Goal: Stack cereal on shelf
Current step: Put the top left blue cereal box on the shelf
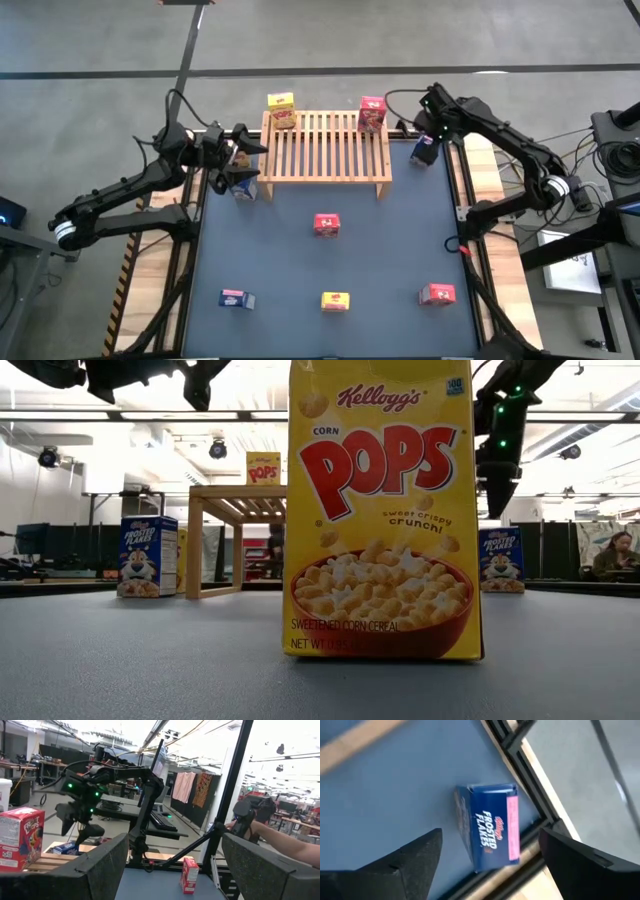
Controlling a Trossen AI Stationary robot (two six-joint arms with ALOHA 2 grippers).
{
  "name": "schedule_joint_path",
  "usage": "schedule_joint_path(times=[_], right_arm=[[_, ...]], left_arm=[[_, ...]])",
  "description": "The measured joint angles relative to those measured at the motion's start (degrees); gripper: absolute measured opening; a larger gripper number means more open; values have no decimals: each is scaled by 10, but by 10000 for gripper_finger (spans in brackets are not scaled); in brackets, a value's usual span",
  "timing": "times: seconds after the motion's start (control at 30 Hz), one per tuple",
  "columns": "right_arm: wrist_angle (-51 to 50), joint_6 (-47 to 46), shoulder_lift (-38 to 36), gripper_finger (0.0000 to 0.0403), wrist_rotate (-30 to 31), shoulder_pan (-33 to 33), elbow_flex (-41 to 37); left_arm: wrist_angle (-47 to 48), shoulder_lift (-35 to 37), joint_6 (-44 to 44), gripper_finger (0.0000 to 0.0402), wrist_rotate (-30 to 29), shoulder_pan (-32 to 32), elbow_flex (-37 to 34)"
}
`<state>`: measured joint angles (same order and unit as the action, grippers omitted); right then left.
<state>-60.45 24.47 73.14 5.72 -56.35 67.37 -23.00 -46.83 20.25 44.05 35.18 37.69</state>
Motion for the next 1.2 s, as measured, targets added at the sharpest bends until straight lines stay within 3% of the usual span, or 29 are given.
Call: schedule_joint_path(times=[0.3,0.87,1.2], right_arm=[[20,2,11,320,-38,-21,0],[30,0,98,320,-12,-34,5],[23,-5,91,254,-12,-37,5]], left_arm=[[4,0,0,304,0,0,0],[7,0,0,304,0,0,0],[10,0,0,304,0,0,0]])
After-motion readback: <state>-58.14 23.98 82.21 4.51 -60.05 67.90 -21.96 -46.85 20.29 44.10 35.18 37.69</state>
